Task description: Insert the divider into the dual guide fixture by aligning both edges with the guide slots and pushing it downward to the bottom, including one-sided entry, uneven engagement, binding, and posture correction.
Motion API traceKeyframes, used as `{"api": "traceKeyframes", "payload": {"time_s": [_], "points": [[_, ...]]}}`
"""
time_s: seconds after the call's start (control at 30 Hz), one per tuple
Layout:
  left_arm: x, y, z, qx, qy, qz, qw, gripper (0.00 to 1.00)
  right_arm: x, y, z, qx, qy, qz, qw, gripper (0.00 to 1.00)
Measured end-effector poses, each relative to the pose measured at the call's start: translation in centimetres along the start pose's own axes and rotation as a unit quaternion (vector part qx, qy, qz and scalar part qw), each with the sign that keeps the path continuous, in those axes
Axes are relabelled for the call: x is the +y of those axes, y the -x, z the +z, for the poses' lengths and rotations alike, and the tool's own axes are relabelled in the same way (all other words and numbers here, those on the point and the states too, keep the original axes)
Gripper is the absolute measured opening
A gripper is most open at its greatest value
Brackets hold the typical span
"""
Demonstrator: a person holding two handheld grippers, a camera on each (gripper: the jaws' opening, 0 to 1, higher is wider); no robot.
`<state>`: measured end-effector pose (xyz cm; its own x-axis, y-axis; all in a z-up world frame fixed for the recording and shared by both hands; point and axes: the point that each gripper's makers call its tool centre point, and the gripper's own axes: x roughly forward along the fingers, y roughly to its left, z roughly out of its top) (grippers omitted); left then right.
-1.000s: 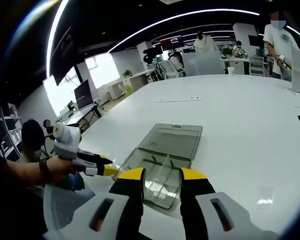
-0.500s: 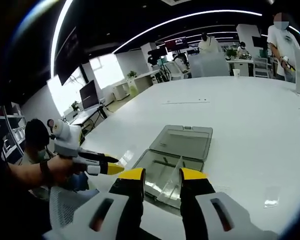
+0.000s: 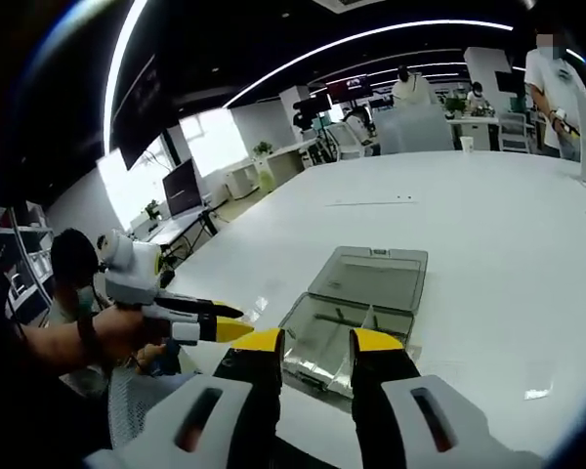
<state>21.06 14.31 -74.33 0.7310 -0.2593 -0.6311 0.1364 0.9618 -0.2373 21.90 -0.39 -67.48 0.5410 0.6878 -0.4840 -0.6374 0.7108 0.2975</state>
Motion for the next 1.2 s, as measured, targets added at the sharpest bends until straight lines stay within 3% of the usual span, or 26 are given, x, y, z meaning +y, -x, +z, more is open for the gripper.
{"api": "traceKeyframes", "payload": {"time_s": [0.47, 1.2], "points": [[-2.3, 2.2, 1.1, -0.027, 0.011, -0.044, 0.9986, 0.31, 2.3, -0.2, 0.0, 0.003, 0.001, 0.020, 0.9998, 0.23], [-4.7, 3.8, 2.3, -0.064, 0.009, -0.096, 0.9933, 0.31, 5.8, -1.9, 0.6, -0.019, -0.036, 0.056, 0.9976, 0.21]]}}
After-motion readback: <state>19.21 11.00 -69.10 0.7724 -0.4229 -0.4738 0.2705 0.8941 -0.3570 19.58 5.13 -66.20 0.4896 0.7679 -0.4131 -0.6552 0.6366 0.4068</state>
